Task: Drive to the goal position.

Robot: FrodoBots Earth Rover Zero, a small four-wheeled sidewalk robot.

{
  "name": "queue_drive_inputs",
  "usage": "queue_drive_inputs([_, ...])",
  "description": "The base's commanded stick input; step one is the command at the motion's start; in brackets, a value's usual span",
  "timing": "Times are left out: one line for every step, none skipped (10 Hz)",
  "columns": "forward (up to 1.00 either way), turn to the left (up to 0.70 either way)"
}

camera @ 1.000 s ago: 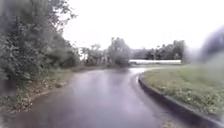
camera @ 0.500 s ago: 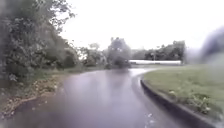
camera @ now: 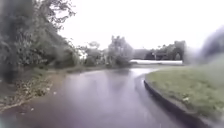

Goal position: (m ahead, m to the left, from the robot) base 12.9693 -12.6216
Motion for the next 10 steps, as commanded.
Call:
queue_drive_inputs([0.7, 0.0])
queue_drive_inputs([0.7, 0.0])
queue_drive_inputs([0.7, 0.0])
queue_drive_inputs([0.7, 0.0])
queue_drive_inputs([0.7, 0.0])
queue_drive_inputs([0.7, 0.0])
queue_drive_inputs([0.7, 0.0])
queue_drive_inputs([0.7, 0.0])
queue_drive_inputs([0.7, 0.0])
queue_drive_inputs([0.7, 0.0])
